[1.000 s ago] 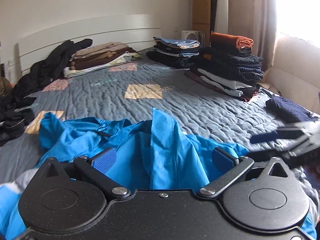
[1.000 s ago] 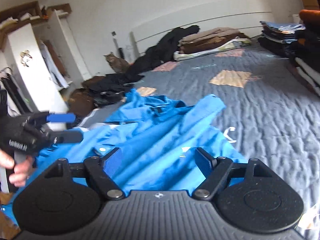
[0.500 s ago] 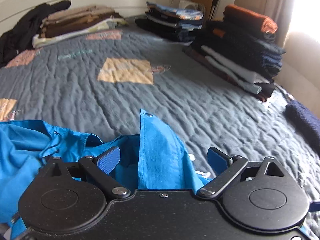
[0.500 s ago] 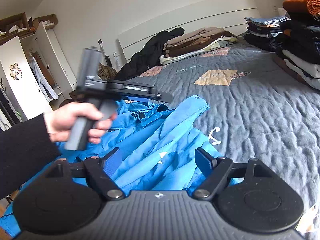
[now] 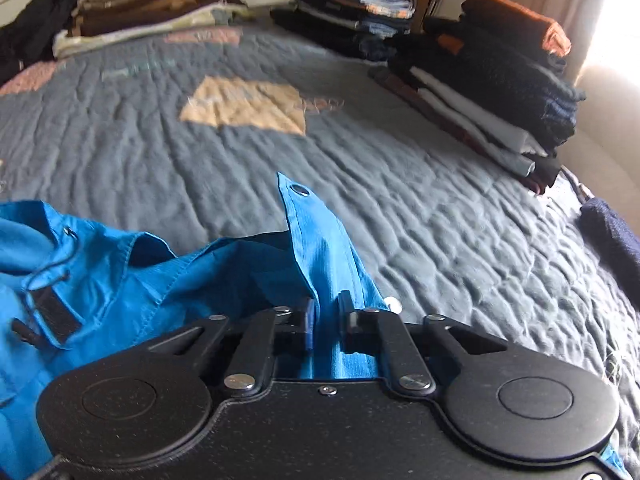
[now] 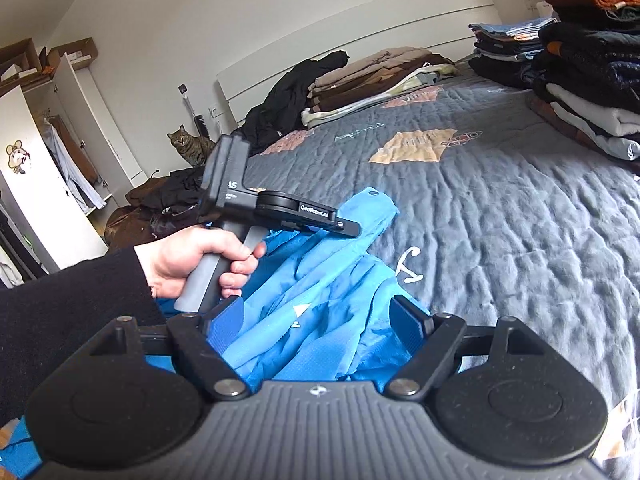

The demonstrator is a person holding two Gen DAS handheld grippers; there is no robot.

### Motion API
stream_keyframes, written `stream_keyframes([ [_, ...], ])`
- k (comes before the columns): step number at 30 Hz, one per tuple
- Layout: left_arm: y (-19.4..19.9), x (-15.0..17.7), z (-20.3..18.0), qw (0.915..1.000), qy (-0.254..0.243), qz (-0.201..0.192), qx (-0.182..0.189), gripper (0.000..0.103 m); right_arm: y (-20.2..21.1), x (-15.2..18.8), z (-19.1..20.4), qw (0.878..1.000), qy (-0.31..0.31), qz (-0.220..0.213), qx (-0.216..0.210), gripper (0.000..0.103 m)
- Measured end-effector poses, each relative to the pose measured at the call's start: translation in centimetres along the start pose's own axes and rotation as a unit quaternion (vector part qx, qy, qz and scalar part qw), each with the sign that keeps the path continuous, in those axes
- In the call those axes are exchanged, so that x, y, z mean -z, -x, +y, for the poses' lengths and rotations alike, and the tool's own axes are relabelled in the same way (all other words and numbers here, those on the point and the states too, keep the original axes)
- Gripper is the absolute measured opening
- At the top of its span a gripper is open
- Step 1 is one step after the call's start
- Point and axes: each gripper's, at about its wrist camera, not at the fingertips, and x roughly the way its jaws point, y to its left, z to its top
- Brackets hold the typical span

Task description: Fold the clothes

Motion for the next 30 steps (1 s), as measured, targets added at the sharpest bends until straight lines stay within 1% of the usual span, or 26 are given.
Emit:
stream_keyframes([
  [2,2.2,-0.4,1.0,0.9996,0.008,-0.027,-0.001,0.004,0.1,0.0,0.0,1.000,0.000,-0.001,-0.003,0.079],
  [4,5.2,-0.7,2.4,0.9984,0.019,-0.052,-0.006,0.003,0.2,0.0,-0.1,1.000,-0.001,-0.002,-0.004,0.079],
  [6,8.1,-0.7,3.9,0.9974,0.023,-0.065,-0.021,0.003,0.3,0.0,-0.2,1.000,-0.005,-0.003,-0.005,0.079],
  [7,9.2,-0.5,4.8,0.9972,0.023,-0.064,-0.032,0.003,0.3,0.0,-0.3,1.000,-0.007,-0.004,-0.004,0.079],
  [9,11.1,0.3,6.4,0.9967,0.022,-0.053,-0.058,0.003,0.3,-0.1,-0.4,1.000,-0.010,-0.004,-0.004,0.079],
  [10,11.5,0.9,7.3,0.9963,0.022,-0.038,-0.073,0.003,0.3,-0.1,-0.5,1.000,-0.010,-0.004,-0.003,0.079],
  [13,10.3,3.3,9.6,0.9923,0.039,0.030,-0.114,0.006,0.2,-0.1,-0.4,1.000,-0.005,-0.002,0.002,0.079],
  [14,9.8,3.9,9.6,0.9906,0.043,0.037,-0.124,0.013,0.2,-0.1,-0.4,1.000,-0.002,0.000,0.004,0.079],
  [16,9.3,4.8,9.2,0.9881,0.049,0.030,-0.142,0.018,0.1,-0.1,-0.5,1.000,0.005,0.005,0.007,0.079],
  [17,9.5,5.0,8.9,0.9881,0.060,0.018,-0.140,0.023,0.0,-0.1,-0.5,1.000,0.008,0.008,0.009,0.079],
  [18,10.4,5.1,8.4,0.9889,0.072,0.000,-0.130,0.029,-0.1,-0.1,-0.5,1.000,0.011,0.010,0.011,0.079],
  [19,11.6,5.3,7.8,0.9893,0.081,-0.019,-0.120,0.046,0.0,-0.1,-0.5,1.000,0.015,0.013,0.012,0.079],
  [20,12.7,5.5,7.2,0.9891,0.091,-0.039,-0.109,0.052,0.1,-0.1,-0.8,1.000,0.020,0.016,0.014,0.079],
  [22,15.7,6.5,5.1,0.9883,0.091,-0.078,-0.094,0.055,0.5,-0.3,-1.4,0.999,0.024,0.019,0.019,0.079],
  [24,18.7,8.1,2.5,0.9855,0.103,-0.116,-0.069,0.059,1.0,-0.3,-2.2,0.999,0.017,0.021,0.023,0.079],
  [25,19.9,9.1,1.0,0.9845,0.104,-0.129,-0.058,0.063,1.3,-0.3,-2.7,0.999,0.013,0.021,0.026,0.079],
  [27,22.0,11.3,-2.1,0.9833,0.098,-0.148,-0.042,0.065,1.7,-0.2,-3.5,0.999,0.002,0.022,0.032,0.079],
  [30,25.0,14.6,-6.4,0.9801,0.091,-0.176,-0.017,0.069,2.8,0.6,-4.1,0.999,-0.018,0.028,0.016,0.079],
])
